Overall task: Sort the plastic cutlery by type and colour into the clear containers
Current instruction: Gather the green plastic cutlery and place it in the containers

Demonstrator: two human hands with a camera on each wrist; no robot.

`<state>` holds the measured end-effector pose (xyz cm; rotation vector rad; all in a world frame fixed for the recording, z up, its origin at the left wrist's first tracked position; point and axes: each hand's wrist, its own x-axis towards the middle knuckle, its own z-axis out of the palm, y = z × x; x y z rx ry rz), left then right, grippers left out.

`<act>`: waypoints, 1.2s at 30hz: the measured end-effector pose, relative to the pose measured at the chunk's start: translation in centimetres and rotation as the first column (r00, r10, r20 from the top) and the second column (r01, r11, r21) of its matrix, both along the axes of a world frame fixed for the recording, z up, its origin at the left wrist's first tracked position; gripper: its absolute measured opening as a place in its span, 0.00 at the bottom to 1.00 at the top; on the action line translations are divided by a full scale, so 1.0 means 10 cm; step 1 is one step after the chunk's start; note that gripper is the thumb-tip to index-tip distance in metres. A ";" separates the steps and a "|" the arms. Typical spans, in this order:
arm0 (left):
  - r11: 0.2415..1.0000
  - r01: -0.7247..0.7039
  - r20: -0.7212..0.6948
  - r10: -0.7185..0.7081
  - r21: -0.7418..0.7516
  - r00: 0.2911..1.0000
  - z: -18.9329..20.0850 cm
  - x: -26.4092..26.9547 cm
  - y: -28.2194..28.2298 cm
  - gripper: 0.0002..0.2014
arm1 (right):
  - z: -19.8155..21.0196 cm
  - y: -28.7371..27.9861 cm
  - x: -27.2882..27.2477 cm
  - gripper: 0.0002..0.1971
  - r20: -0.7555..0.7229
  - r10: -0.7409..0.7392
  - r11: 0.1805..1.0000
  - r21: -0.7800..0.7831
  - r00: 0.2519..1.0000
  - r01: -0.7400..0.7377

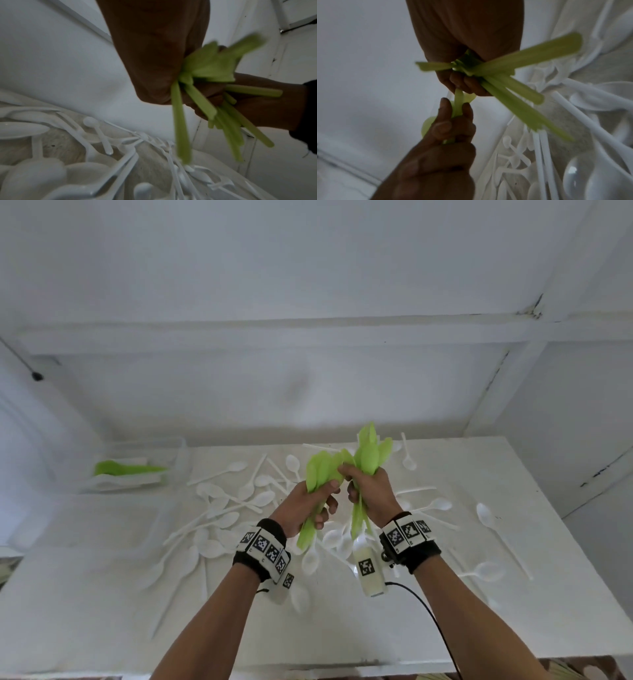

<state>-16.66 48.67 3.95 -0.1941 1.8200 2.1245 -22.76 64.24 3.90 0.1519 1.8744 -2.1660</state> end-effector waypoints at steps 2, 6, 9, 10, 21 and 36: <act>0.999 -0.040 0.017 0.041 -0.029 0.999 0.03 -0.07 -0.07 0.16 | 0.02 -0.09 -0.10 0.10 -0.073 0.022 0.999 0.040 0.997 -0.019; 0.988 -0.068 0.013 0.070 -0.142 0.997 0.09 -0.22 -0.17 0.16 | 0.10 -0.24 -0.27 0.11 -0.055 0.102 0.994 -0.031 0.993 -0.103; 0.958 -0.102 -0.019 0.101 -0.267 0.995 0.09 -0.30 -0.20 0.20 | 0.10 -0.34 -0.37 0.15 0.007 0.154 0.983 -0.104 0.988 -0.152; 0.941 -0.134 -0.023 0.134 -0.311 0.991 0.09 -0.33 -0.20 0.23 | 0.09 -0.37 -0.39 0.17 0.005 0.177 0.981 -0.085 0.984 -0.176; 0.919 -0.197 -0.009 0.207 -0.342 0.978 -0.05 -0.32 -0.53 0.22 | 0.02 -0.79 -0.46 0.12 0.034 0.211 0.977 0.018 0.977 -0.212; 0.983 -0.180 -0.051 0.181 0.026 0.982 -0.05 -0.17 -1.51 0.23 | 0.02 -1.69 -0.35 0.13 -0.135 0.004 0.999 0.045 0.991 0.002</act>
